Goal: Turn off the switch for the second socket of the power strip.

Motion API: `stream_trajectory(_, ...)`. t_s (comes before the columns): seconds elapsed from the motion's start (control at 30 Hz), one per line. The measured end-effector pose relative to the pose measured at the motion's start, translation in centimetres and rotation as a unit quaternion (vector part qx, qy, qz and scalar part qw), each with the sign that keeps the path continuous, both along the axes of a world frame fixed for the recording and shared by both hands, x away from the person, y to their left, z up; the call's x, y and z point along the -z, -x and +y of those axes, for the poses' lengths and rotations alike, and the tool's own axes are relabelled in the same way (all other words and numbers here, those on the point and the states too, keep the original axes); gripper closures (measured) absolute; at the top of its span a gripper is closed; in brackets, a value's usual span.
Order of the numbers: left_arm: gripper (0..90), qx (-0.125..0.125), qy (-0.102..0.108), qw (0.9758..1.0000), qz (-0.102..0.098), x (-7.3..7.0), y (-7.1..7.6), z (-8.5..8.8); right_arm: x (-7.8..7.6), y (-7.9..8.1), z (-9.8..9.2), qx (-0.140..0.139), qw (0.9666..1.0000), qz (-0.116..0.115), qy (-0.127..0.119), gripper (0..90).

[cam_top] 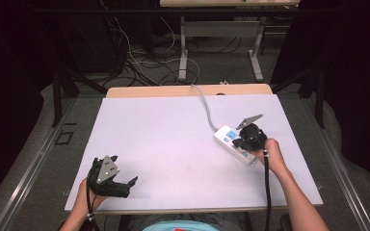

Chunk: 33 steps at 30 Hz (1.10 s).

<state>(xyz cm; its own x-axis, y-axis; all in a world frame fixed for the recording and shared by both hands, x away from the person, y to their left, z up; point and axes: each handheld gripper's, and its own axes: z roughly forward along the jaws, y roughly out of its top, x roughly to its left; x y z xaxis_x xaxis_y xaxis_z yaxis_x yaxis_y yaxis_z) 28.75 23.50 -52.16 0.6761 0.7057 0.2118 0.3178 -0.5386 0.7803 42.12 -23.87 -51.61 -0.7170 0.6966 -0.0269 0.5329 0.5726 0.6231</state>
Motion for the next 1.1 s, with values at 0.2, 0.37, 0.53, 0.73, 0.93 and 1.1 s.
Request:
stream_trajectory(0.2,1.1,-0.001,0.002,1.0000,0.004,0.04,-0.02,0.05,0.07,-0.07,0.12,0.001,0.9999,0.007,0.013,90.0)
stream_trajectory(0.37,1.1,0.002,-0.002,1.0000,0.002,0.02,-0.07,0.01,0.17,-0.09,0.17,0.002,0.9999,0.006,0.011,90.0)
stream_trajectory(0.53,1.1,0.001,-0.003,1.0000,0.003,0.04,-0.02,-0.03,0.21,-0.06,0.13,0.004,0.9999,0.007,0.007,90.0)
stream_trajectory(0.73,1.1,0.000,0.002,1.0000,0.005,0.10,-0.07,-0.08,0.23,0.03,0.23,0.002,0.9999,0.004,0.012,90.0)
stream_trajectory(0.93,1.1,-0.001,-0.003,1.0000,0.001,0.03,-0.02,-0.05,0.22,0.08,0.26,0.005,0.9999,0.000,0.013,90.0)
stream_trajectory(1.1,1.1,0.000,0.001,1.0000,0.005,0.08,-0.04,-0.09,0.21,0.07,0.29,0.006,0.9999,0.004,0.014,90.0)
